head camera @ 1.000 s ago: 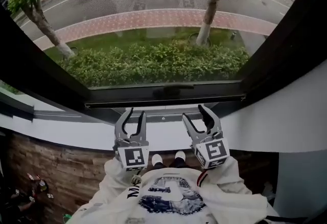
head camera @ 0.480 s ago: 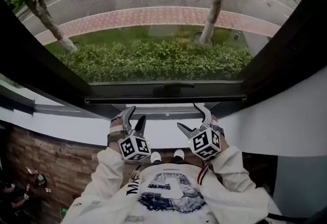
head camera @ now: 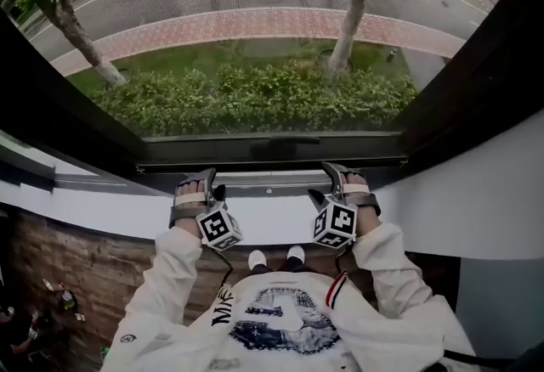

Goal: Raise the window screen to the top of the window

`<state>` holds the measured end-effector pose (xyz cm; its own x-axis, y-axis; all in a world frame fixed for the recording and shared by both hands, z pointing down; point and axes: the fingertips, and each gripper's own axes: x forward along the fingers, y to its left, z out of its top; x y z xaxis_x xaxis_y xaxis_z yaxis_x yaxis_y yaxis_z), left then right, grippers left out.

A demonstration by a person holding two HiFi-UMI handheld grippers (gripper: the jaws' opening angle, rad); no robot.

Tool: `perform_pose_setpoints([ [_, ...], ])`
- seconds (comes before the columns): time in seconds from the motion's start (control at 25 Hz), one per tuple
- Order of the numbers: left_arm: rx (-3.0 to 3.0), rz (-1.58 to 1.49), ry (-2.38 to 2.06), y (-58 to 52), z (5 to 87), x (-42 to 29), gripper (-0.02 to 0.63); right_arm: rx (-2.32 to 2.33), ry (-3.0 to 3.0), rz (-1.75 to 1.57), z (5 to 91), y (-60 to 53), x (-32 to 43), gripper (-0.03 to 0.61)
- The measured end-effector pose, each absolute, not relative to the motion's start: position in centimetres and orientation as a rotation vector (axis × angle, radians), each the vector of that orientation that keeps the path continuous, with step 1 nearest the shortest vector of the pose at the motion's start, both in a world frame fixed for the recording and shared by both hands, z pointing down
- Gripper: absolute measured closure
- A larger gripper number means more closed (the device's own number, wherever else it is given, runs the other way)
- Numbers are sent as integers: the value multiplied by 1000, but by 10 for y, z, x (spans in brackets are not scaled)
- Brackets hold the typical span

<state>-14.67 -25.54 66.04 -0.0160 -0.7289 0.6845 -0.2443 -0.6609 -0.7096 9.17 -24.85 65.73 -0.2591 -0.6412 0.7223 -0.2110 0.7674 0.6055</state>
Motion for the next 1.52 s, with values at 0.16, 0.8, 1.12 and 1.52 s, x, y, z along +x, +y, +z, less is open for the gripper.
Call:
perform_pose_setpoints([
  [0.16, -1873, -1736, 992, -254, 665, -150, 351, 616, -1806, -478, 665, -244, 91, 235],
  [0.8, -1782, -1822, 935, -262, 686, -166, 353, 587, -1682, -529, 684, -257, 98, 290],
  [1.12, -1690, -1859, 887, -264, 688, -168, 376, 602, -1621, -574, 689, -265, 101, 359],
  [1.52, -1682, -1877, 869, -257, 688, -169, 400, 617, -1627, -573, 683, -260, 98, 407],
])
